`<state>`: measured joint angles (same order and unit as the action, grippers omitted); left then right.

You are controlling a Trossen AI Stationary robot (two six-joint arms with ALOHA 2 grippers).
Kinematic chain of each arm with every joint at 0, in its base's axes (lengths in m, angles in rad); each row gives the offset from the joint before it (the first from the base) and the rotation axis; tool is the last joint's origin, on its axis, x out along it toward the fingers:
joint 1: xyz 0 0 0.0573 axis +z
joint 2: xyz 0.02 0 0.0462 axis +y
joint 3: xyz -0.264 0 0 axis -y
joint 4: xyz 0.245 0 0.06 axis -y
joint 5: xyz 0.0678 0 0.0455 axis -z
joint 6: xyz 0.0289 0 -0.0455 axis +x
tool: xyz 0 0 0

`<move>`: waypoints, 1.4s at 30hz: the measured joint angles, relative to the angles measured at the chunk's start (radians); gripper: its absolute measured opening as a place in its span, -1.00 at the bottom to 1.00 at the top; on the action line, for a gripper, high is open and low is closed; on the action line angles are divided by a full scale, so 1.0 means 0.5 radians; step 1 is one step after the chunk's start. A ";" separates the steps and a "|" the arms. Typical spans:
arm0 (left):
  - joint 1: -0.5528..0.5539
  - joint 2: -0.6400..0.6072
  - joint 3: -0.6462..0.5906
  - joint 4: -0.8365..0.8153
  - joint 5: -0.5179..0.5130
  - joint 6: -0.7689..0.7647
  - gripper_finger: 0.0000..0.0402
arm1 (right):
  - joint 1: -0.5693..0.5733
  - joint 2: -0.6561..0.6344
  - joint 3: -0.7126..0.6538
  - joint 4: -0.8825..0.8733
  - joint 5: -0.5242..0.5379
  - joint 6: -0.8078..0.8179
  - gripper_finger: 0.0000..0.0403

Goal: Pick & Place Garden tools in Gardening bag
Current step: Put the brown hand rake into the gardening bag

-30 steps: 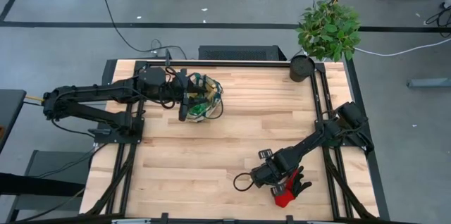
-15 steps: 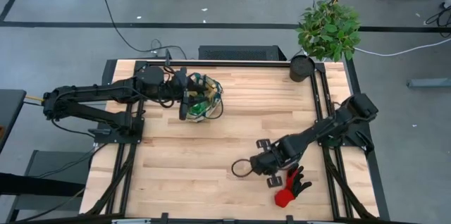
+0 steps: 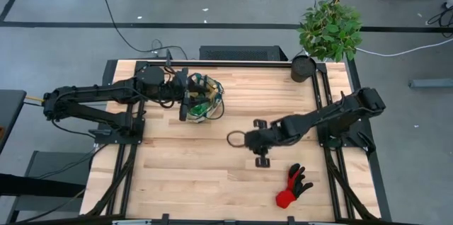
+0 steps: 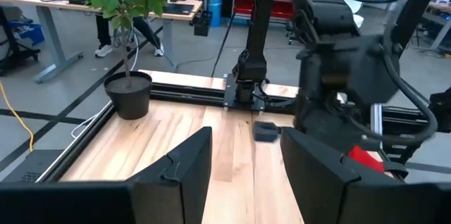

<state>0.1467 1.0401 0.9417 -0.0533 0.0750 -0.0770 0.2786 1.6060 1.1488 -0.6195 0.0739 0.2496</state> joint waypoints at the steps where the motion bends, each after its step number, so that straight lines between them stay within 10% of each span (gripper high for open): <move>1: 0.000 0.000 0.000 -0.001 0.000 -0.015 -0.12 | -0.026 -0.015 0.000 0.019 0.043 -0.006 -0.67; 42: 0.078 0.001 0.002 0.273 -0.061 -0.247 0.08 | -0.663 -0.340 0.002 1.746 0.288 -0.465 -0.67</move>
<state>0.1857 1.0405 0.9424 0.0833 0.0447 -0.2005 -0.0531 1.4361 1.1500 0.2535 0.2180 0.0170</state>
